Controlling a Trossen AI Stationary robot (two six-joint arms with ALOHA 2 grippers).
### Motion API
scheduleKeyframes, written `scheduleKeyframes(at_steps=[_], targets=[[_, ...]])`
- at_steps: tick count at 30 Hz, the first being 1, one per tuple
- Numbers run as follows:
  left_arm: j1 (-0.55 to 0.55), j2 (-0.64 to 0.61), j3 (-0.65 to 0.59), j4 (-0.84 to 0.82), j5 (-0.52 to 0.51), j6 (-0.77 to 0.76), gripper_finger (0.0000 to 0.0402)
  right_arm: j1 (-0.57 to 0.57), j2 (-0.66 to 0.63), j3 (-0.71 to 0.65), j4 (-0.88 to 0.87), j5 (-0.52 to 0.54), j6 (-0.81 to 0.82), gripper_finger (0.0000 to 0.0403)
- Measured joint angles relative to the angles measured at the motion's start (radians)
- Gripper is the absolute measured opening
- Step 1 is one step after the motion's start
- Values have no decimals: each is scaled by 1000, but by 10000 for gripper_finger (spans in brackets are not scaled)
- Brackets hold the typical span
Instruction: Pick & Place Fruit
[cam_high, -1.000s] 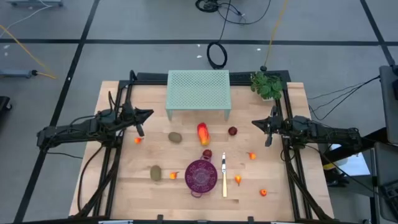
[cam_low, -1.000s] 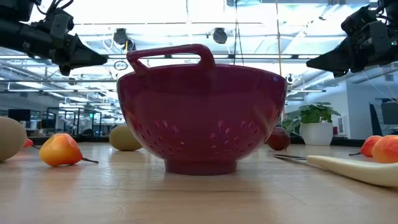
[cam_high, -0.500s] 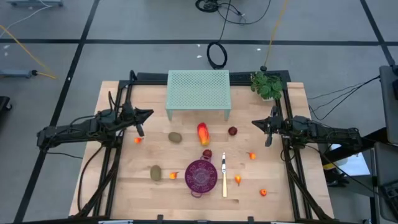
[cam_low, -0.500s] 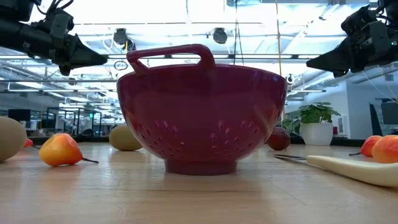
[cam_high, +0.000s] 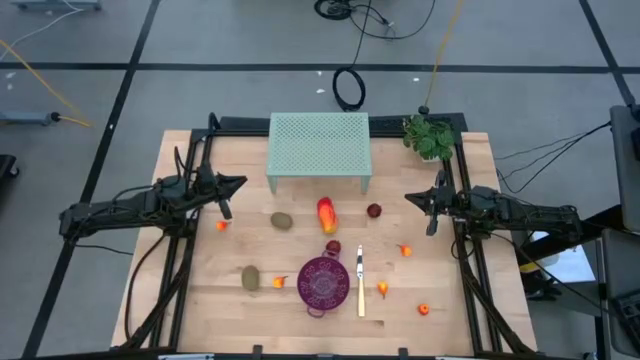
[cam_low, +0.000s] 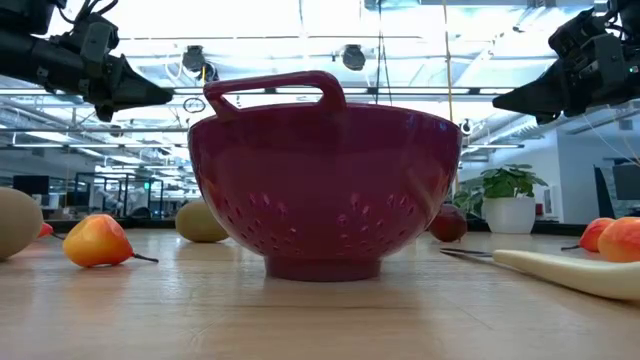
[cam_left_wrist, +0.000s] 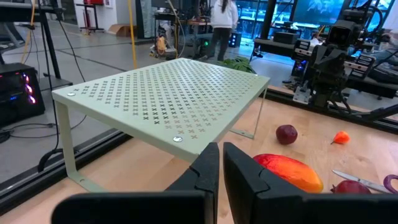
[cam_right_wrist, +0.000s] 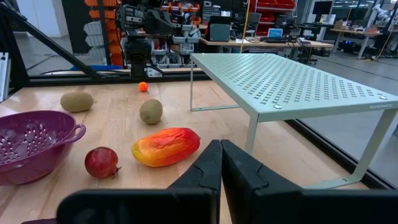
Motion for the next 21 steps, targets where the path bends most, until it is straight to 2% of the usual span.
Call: scheduleKeyframes(at_steps=[7,14,21], targets=[[0,0,0,0,0,0,21,0,0,0,0,0,-2,4],[0,0,0,0,0,0,21,0,1,0,21,25,-300,4],[0,0,0,0,0,0,21,0,2,0,28,26,-313,4]])
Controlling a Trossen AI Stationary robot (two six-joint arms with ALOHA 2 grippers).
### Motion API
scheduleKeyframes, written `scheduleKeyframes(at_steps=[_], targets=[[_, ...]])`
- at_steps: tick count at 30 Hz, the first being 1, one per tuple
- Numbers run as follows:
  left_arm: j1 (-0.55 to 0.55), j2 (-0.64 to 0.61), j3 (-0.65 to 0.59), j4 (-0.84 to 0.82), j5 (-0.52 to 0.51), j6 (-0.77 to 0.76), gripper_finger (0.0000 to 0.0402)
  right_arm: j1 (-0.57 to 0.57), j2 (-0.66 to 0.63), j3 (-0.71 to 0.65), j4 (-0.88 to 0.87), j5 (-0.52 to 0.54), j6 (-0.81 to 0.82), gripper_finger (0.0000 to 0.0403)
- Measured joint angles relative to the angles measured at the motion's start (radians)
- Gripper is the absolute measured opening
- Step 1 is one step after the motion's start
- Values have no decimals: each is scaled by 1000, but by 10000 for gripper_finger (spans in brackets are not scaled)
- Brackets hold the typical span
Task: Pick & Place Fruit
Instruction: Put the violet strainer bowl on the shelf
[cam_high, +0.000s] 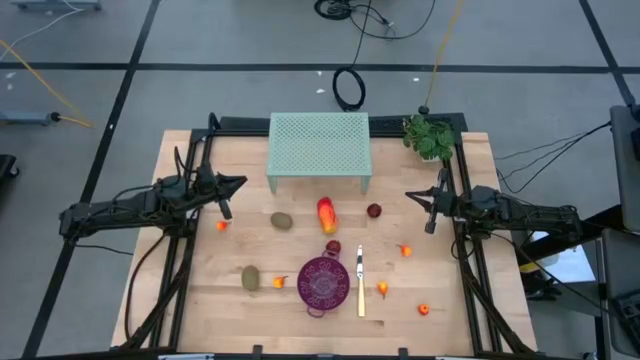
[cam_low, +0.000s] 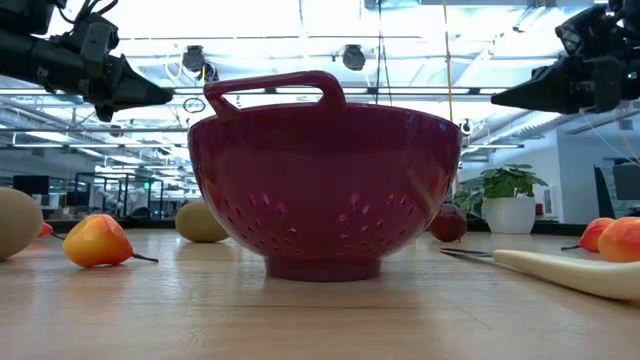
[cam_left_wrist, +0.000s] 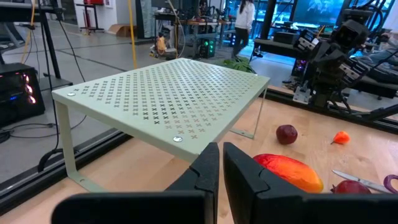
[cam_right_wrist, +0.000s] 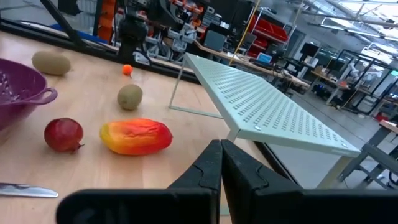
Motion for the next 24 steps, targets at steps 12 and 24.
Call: scheduleKeyframes(at_steps=[12,24], targets=[[0,0,0,0,0,0,21,0,0,0,2,-2,234,4],[0,0,0,1,-19,0,21,0,0,0,2,0,306,4]])
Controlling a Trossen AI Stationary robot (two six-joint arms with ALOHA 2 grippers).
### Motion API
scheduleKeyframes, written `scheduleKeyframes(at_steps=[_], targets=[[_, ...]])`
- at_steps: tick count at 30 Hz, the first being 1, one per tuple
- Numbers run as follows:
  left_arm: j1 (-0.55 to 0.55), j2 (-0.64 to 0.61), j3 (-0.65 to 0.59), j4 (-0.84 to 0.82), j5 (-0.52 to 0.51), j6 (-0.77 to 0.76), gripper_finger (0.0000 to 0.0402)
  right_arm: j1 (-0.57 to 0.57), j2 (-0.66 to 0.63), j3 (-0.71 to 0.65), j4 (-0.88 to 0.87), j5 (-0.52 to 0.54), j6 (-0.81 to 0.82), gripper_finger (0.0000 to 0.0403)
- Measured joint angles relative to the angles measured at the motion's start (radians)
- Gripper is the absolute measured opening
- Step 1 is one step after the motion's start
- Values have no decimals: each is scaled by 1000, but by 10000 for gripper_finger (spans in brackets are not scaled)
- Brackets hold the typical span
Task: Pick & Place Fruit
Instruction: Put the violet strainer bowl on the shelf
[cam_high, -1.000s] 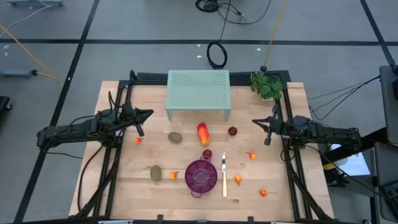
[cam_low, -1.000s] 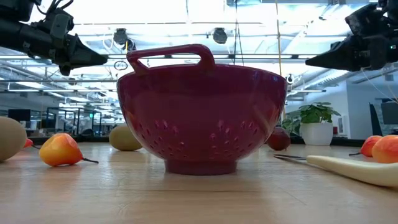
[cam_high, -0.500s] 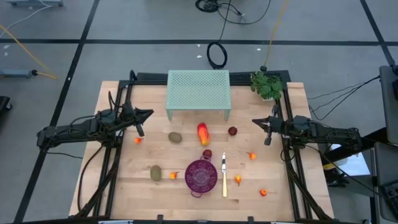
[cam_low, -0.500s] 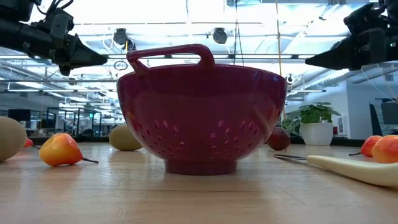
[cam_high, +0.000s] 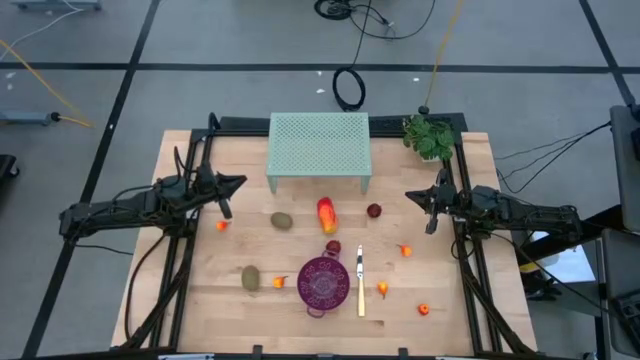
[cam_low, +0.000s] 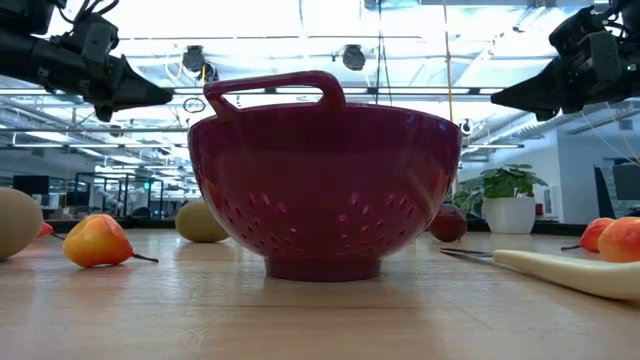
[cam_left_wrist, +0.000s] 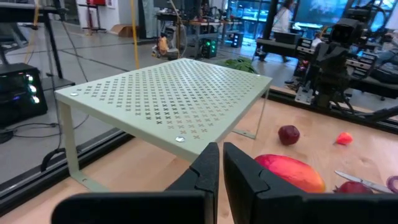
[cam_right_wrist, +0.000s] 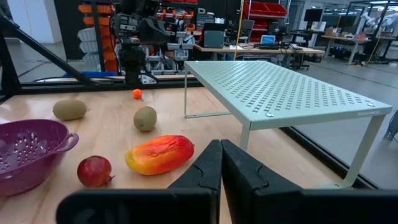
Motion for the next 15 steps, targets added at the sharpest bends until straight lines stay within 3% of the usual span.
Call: scheduleKeyframes(at_steps=[15], targets=[[0,0,0,26,-3,-6,21,0,0,0,34,-1,183,4]])
